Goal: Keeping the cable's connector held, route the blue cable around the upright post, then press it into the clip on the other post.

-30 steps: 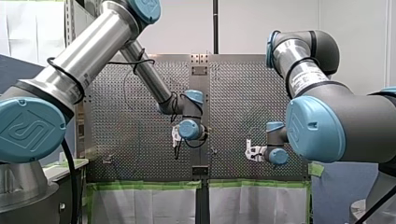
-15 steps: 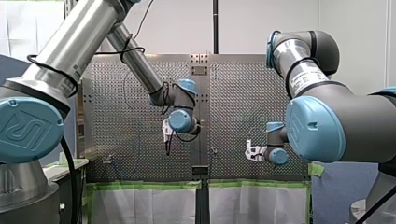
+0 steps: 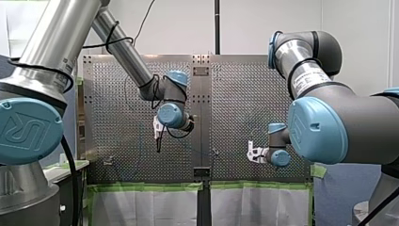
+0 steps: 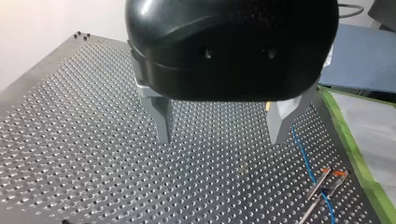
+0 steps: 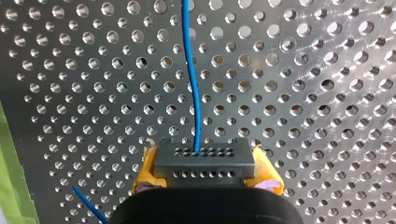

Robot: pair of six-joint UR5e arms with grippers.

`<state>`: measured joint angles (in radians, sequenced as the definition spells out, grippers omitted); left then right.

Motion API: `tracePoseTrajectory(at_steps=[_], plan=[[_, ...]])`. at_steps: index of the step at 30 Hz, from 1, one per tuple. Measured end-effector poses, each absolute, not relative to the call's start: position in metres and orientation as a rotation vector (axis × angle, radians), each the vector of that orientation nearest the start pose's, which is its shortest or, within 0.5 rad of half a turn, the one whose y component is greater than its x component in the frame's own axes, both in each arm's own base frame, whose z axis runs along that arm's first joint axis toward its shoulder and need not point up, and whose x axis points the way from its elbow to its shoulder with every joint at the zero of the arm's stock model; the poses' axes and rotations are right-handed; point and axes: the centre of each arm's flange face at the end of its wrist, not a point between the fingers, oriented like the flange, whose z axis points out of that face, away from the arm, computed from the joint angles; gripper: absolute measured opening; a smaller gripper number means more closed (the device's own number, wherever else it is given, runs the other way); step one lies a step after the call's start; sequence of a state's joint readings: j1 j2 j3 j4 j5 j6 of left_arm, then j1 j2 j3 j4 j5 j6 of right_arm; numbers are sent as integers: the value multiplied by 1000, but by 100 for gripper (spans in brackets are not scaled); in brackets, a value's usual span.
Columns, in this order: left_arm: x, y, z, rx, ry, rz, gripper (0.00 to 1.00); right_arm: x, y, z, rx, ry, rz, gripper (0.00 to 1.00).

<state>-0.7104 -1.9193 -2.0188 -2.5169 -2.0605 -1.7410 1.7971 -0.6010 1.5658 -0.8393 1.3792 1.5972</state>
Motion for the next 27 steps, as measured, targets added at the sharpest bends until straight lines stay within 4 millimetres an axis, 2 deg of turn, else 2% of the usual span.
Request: tracePoseTrajectory(at_steps=[22,27], plan=[[242,-322,192,103,1720,-228,100,293,-607,-33,1613,-1112,1454,0],[236,-315,198,94,1702,-236,100,292,-607,-33,1616,-1115,1449,0]])
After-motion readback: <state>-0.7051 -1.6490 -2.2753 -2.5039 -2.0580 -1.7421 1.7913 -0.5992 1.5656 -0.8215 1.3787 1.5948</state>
